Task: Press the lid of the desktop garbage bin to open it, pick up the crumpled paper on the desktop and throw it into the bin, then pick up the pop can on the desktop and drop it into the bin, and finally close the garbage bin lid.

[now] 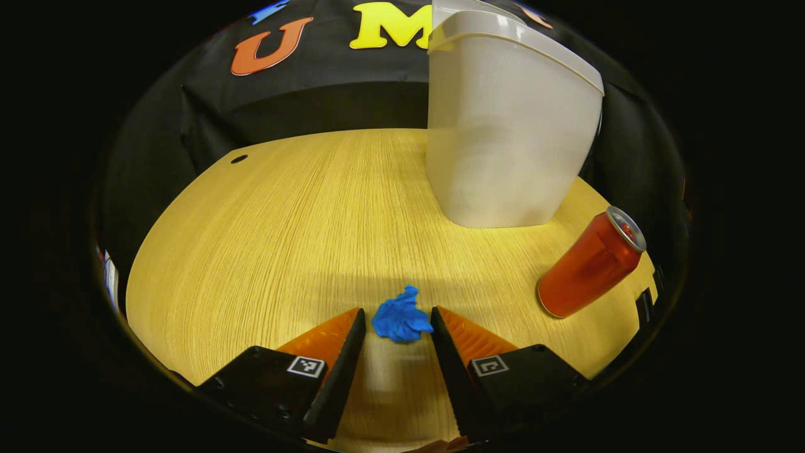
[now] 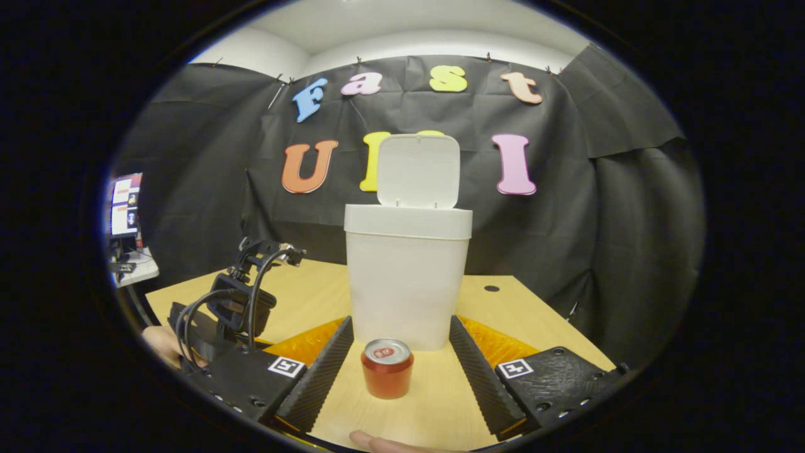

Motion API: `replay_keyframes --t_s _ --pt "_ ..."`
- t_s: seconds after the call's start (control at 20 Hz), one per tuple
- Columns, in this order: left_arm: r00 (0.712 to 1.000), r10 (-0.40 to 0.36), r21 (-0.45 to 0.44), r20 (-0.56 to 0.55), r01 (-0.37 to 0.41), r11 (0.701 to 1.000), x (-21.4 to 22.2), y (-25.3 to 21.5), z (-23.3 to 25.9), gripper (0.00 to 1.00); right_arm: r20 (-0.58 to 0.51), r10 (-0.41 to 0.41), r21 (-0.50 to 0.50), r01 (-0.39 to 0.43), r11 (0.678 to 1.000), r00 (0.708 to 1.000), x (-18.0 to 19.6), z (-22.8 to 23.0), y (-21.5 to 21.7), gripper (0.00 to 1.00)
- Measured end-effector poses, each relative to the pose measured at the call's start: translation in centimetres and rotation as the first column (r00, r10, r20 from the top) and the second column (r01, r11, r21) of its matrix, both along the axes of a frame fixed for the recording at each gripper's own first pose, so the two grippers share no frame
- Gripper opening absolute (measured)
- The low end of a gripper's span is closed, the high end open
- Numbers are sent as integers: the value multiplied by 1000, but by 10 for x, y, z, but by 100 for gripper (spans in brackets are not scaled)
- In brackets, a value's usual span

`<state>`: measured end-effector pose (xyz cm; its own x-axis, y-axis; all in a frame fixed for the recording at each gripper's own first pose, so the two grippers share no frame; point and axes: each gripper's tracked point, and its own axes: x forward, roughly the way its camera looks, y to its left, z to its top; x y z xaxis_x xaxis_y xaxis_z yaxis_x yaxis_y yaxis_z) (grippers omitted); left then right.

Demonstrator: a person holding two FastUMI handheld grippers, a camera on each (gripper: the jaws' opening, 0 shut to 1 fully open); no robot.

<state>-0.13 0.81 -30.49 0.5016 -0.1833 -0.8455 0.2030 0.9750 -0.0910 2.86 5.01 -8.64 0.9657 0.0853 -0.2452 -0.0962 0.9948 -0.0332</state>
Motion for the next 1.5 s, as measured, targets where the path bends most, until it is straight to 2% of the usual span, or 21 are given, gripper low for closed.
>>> replay_keyframes --t_s 0.1,0.15,0.35,0.4,0.55,0.6,0.65,0.7,0.75,0.9,1.15,1.3,1.35,1.5 --pt "1000 -4 -4 3 4 1000 1 -2 -1 64 -8 -4 -15 4 1000 1000 1 -4 1 98" --pt "1000 -5 -6 2 5 1000 0 -4 0 57 -15 -2 -19 2 1000 1000 1 -8 2 98" --pt "1000 -16 -4 -5 16 1000 0 -3 -1 48 -40 7 -27 -8 1000 999 0 -21 8 98" --pt "1000 -18 -4 -3 18 1000 0 -2 1 42 -50 8 -30 -9 1000 999 0 -25 10 98" --pt "1000 -11 10 21 10 1000 3 2 7 39 -102 8 -7 -9 1000 995 1 -46 15 95" --pt "999 -2 12 39 2 1000 6 4 13 37 -124 13 15 -11 1000 992 1 -52 18 98" --pt "998 5 9 59 -6 1000 8 5 19 42 -140 12 31 -8 999 990 2 -58 21 95" --pt "997 11 2 78 -12 1000 11 5 26 36 -153 18 36 -13 999 988 2 -63 24 95" --pt "995 16 -4 100 -15 1000 12 5 34 36 -164 21 26 -17 1000 986 2 -69 27 98" --pt "983 7 12 186 -9 1000 18 5 56 36 -175 -5 -25 0 1000 985 7 -85 24 96" --pt "960 8 33 278 -18 999 21 7 82 37 -182 -63 -39 57 998 981 25 -110 9 96" --pt "945 17 57 326 -37 998 24 10 91 36 -194 -50 0 51 999 980 33 -123 12 99" --pt "942 19 54 334 -39 998 25 8 90 36 -197 -46 -2 46 999 979 34 -127 14 94" --pt "935 34 51 352 -55 997 24 9 95 37 -202 -31 -5 31 1000 979 36 -132 16 96"
